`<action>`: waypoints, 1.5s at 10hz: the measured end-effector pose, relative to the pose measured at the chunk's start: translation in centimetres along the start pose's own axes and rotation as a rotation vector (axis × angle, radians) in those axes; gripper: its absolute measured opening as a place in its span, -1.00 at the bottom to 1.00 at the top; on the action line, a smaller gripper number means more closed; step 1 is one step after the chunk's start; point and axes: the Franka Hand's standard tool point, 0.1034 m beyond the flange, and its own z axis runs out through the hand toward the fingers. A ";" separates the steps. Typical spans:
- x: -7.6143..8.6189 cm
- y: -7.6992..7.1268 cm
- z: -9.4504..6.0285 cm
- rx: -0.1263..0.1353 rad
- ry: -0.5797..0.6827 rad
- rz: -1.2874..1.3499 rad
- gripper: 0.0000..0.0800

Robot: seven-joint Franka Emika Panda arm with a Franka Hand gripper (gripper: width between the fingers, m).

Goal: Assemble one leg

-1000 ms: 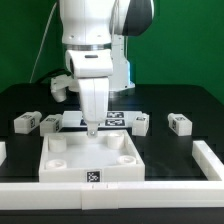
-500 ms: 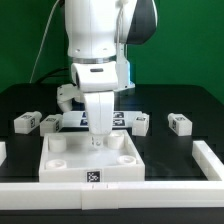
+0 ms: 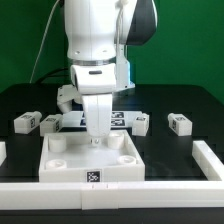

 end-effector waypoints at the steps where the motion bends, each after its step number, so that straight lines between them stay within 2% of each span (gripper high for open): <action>1: 0.0 0.0 0.0 0.000 0.000 0.000 -0.39; 2: 0.0 0.0 0.0 0.000 0.000 0.001 -0.81; 9: 0.0 0.1 -0.1 -0.006 0.000 0.001 -0.85; 11: 1.4 0.5 -0.1 -0.017 0.008 0.030 -0.85; 15: 5.9 1.4 -0.2 -0.026 0.029 0.105 -0.85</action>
Offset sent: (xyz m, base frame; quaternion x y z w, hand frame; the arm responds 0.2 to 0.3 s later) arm 0.0000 0.0000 0.0000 0.0000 0.0000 0.0000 1.0000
